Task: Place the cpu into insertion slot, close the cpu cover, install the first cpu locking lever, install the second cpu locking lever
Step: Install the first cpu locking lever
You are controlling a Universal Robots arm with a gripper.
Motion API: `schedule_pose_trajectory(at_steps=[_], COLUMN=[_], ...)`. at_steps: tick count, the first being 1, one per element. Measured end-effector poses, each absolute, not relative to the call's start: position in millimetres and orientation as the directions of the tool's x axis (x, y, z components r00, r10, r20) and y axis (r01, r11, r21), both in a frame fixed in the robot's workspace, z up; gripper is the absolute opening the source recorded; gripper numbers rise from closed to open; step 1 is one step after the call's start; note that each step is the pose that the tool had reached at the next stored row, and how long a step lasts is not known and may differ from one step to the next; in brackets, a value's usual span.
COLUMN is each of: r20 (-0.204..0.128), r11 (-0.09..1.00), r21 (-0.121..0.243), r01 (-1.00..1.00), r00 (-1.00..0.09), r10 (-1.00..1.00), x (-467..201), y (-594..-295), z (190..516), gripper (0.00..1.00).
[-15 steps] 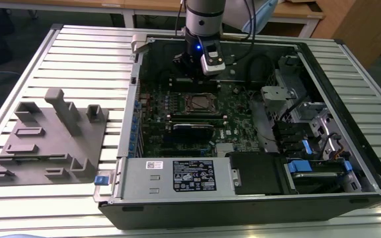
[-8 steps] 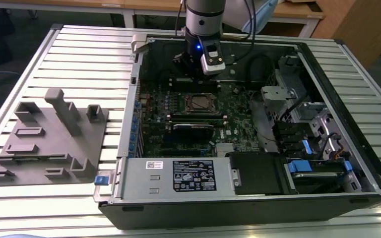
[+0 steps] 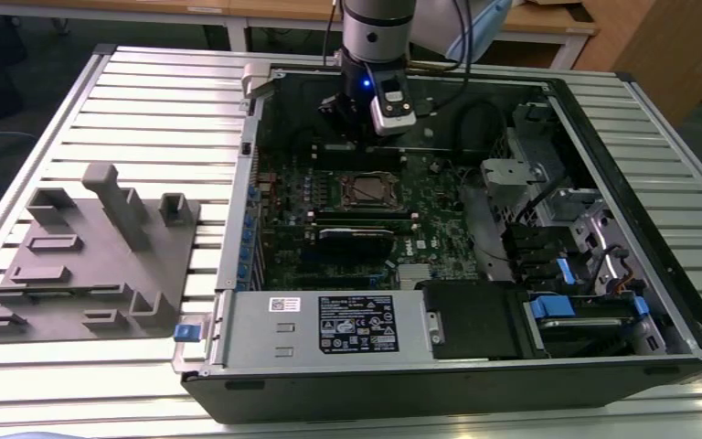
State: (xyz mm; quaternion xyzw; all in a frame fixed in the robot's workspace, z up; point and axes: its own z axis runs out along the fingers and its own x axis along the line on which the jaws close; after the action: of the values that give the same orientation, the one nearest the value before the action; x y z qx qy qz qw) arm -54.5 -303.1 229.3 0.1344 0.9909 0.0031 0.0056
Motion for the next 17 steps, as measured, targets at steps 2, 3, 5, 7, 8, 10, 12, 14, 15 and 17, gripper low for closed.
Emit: schedule_pose_trajectory(at_steps=[2,3,5,7,8,10,12,14,15,17], r20=[-0.010,-0.010,-0.010,-0.010,-0.010,-0.010,-0.010,-0.010,-0.010,-0.010], r11=[0.964,0.964,0.964,0.964,0.964,0.964,0.964,0.964,0.964,0.964], r21=[0.008,0.008,0.008,0.008,0.008,0.008,0.007,0.008,0.008,0.007], r01=[0.266,0.266,0.266,0.266,0.266,0.266,0.266,0.266,0.266,0.266], r00=[-0.964,-0.964,-0.964,-0.964,-0.964,-0.964,-0.964,-0.964,-0.964,-0.964], r10=[0.266,0.266,0.266,0.266,0.266,0.266,0.266,0.266,0.266,0.266], x=[-54.5,-54.5,-54.5,-54.5,-54.5,-54.5,-54.5,-54.5,-54.5,-54.5], y=[-303.1,-303.1,-303.0,-303.1,-303.1,-303.1,-303.1,-303.1,-303.1,-303.1], z=[231.1,231.5,231.5,232.7,233.1,233.1,233.6,234.4,235.0,236.0], gripper=[0.11,0.11,0.11,0.11,0.11,0.11,0.11,0.11,0.11,0.11])
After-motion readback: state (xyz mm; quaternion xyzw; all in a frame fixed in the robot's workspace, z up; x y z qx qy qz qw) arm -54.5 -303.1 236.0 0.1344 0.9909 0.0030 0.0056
